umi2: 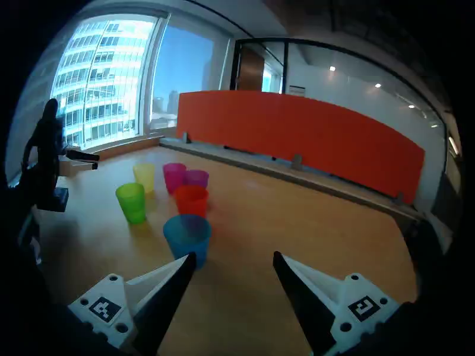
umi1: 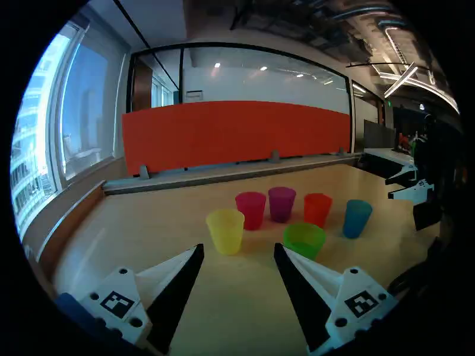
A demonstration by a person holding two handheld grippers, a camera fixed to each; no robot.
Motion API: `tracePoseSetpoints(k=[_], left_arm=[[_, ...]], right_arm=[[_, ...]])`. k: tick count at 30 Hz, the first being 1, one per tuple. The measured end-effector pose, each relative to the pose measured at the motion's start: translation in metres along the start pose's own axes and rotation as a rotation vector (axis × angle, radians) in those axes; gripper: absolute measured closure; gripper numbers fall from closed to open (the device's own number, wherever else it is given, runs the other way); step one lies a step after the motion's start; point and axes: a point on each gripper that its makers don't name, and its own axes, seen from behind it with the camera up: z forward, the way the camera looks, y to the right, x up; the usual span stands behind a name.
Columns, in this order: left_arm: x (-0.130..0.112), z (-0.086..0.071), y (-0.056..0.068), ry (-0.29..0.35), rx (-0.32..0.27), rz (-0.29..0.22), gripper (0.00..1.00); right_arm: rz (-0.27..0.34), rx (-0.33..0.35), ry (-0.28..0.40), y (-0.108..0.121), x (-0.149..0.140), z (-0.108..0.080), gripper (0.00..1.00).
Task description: Pour water
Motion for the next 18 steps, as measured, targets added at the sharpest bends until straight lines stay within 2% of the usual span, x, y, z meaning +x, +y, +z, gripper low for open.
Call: tracePoseSetpoints(k=[12,18], left_arm=[[0.016,-0.01,0.004,0.097,0.057,-0.002,0.13],[0.021,-0.013,0.002,0.139,0.089,0.0,0.13]], right_arm=[[0.057,-0.157,0.13,0.017,0.023,-0.012,0.0],[0.093,-0.23,0.193,0.027,0.036,-0.017,0.0]])
